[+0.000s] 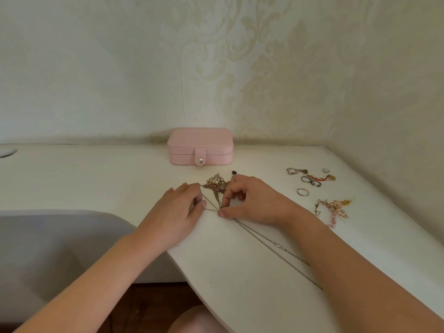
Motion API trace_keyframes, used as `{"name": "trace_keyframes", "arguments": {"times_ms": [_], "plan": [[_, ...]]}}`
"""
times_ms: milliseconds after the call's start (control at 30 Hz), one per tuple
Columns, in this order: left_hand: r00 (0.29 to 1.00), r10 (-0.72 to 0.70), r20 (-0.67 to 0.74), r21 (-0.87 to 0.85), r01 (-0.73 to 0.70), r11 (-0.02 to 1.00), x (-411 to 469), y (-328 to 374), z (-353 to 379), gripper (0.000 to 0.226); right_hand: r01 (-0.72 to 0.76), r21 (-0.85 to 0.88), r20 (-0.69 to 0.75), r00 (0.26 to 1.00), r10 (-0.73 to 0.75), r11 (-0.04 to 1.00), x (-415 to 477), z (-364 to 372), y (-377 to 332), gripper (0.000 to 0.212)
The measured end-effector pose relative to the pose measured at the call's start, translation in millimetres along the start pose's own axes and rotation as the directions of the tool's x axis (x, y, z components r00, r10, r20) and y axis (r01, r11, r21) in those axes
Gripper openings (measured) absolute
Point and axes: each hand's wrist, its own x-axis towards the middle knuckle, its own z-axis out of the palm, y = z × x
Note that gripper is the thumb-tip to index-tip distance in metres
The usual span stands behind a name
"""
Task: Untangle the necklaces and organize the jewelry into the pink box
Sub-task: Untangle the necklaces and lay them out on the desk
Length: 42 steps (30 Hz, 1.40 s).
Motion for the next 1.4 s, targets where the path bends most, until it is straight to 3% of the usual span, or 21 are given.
{"name": "trace_keyframes", "arguments": {"times_ms": [200, 300, 567, 833, 967, 1067, 1267, 1400], "plan": [[1.0, -0.026, 0.014, 0.017, 0.026, 1.0, -4, 9, -4, 0.016, 0.133, -0.304, 0.013, 0.991, -0.136, 0.943, 4, -2, -6, 0.005], [1.0, -0.013, 0.019, 0.016, 0.012, 1.0, -4, 9, -6, 0.016, 0.125, -0.349, 0.019, 0.992, -0.126, 0.929, 5, -7, -5, 0.004], [0.997, -0.005, 0.073, -0.014, 0.006, 1.0, -3, 5, -6, 0.028, 0.047, -0.076, -0.065, 0.997, -0.052, 0.996, 5, 3, 3, 0.012], [0.995, -0.103, -0.001, -0.068, 0.102, 0.992, -3, -3, -2, 0.044, 0.057, -0.178, -0.103, 0.992, -0.076, 0.982, 6, 12, 7, 0.012], [0.989, -0.144, 0.032, -0.081, 0.146, 0.986, -3, -13, -8, 0.034, 0.043, -0.133, -0.087, 0.995, -0.055, 0.99, 4, 12, 4, 0.02], [0.984, -0.166, 0.072, -0.025, 0.168, 0.985, -1, -23, -18, 0.008, 0.026, -0.075, -0.091, 0.995, -0.033, 0.997, 2, 11, 1, 0.024], [0.96, -0.261, 0.099, 0.013, 0.261, 0.965, 6, -50, -30, 0.041, 0.019, -0.031, -0.141, 0.99, -0.023, 0.999, 3, 11, 4, 0.014], [0.949, -0.306, -0.073, 0.0, 0.307, 0.952, 8, -39, -33, 0.045, 0.016, -0.039, -0.16, 0.987, -0.022, 0.999, 4, 11, 4, 0.016]]}}
